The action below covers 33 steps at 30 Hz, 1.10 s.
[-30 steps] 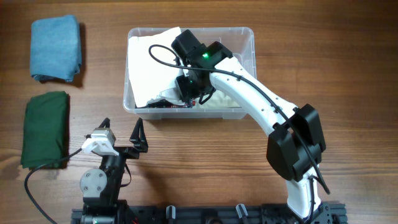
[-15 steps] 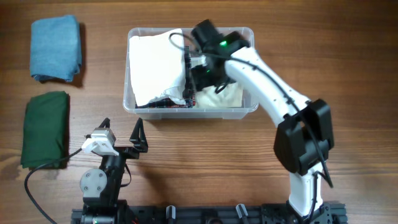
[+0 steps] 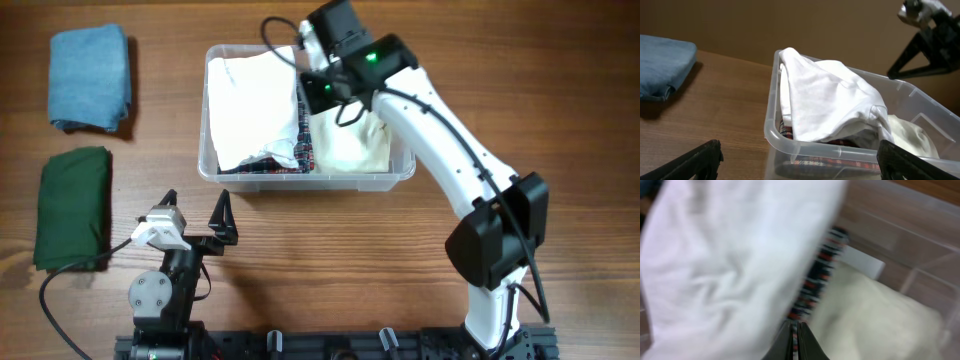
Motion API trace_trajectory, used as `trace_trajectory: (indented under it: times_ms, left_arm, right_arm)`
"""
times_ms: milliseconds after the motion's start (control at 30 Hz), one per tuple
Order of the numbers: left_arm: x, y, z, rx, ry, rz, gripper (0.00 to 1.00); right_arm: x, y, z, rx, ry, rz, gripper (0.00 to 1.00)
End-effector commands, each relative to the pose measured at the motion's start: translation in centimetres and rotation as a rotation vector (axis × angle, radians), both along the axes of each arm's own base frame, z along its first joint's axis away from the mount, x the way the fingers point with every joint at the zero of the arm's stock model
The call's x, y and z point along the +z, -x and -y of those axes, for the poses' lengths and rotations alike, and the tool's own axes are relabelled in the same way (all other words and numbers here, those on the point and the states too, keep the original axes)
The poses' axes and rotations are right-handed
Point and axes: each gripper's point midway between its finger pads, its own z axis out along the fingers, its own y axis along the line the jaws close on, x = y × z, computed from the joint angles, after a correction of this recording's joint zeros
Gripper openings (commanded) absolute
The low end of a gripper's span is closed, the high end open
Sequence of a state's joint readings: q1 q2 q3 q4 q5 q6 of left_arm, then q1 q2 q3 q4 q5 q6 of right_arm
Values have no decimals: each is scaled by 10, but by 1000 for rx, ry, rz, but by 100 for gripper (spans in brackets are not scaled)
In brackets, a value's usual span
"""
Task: Pack container
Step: 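Push the white cloth down into the box's left half with the right gripper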
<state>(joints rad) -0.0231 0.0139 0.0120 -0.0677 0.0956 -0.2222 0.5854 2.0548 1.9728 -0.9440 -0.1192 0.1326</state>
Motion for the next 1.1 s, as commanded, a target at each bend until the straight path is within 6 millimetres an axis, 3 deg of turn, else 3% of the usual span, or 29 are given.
trace_trajectory:
  times_ms: [0, 100, 267, 567, 633, 700, 800, 1067]
  left_arm:
    - [-2, 0, -1, 3, -5, 0, 100]
    - [-2, 0, -1, 3, -5, 0, 100]
    - [-2, 0, -1, 3, -5, 0, 100]
    - [-2, 0, -1, 3, -5, 0, 100]
    - [-2, 0, -1, 3, -5, 0, 100]
    - [-2, 0, -1, 3, -5, 0, 100]
    - [-2, 0, -1, 3, -5, 0, 100]
    - [-2, 0, -1, 3, -5, 0, 100]
  right_arm:
    - [13, 11, -27, 81, -45, 34, 4]
    - [2, 14, -44, 112, -45, 35, 4]
    - [-36, 20, -65, 147, -17, -11, 4]
    - [-131, 29, -76, 155, 50, -170, 4]
    - [-140, 30, -75, 156, 61, -183, 4]
    - [-139, 28, -74, 154, 66, -176, 4]
    - [-122, 24, -76, 158, 48, -136, 4]
    - [-42, 20, -79, 171, -40, -4, 4]
